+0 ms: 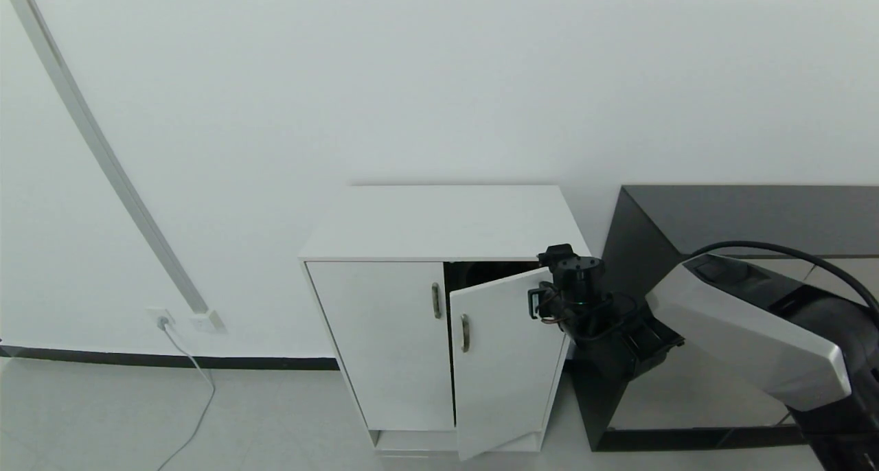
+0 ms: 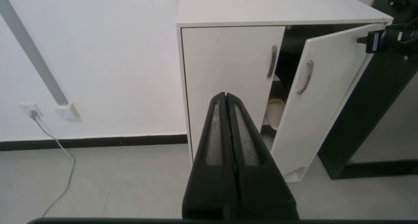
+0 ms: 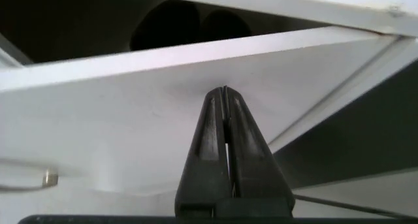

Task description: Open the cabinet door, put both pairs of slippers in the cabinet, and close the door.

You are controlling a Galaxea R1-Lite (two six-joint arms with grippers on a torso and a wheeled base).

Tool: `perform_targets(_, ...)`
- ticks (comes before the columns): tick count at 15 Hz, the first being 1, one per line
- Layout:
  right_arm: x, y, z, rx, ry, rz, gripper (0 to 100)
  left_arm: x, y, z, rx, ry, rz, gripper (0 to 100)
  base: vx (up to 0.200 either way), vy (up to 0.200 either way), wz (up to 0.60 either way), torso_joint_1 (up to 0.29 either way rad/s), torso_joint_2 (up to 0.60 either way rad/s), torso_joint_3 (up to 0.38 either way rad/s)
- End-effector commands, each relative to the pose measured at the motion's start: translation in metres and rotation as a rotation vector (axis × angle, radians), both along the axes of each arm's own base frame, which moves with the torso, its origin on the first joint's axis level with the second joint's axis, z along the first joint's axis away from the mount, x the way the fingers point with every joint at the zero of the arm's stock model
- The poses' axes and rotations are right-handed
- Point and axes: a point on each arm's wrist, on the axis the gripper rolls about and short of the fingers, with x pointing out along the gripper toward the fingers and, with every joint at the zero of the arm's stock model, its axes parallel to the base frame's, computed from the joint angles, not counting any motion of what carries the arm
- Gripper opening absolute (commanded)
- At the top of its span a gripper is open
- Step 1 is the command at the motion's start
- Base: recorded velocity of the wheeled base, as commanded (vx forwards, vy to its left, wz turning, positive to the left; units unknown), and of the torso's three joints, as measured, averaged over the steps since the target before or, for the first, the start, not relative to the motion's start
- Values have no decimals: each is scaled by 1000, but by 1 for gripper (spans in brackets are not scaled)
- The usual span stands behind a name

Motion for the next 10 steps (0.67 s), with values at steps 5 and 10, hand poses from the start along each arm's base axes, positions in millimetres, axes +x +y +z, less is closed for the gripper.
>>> perform_targets(5,15,3,-12,-2,1,-8,0,0,0,0,0,2,0,0,0,0,0,0,0,0)
perform_targets(10,24,-2,-12,0,-3,-25,0,0,0,0,0,0,0,0,0,0,0,0,0,0)
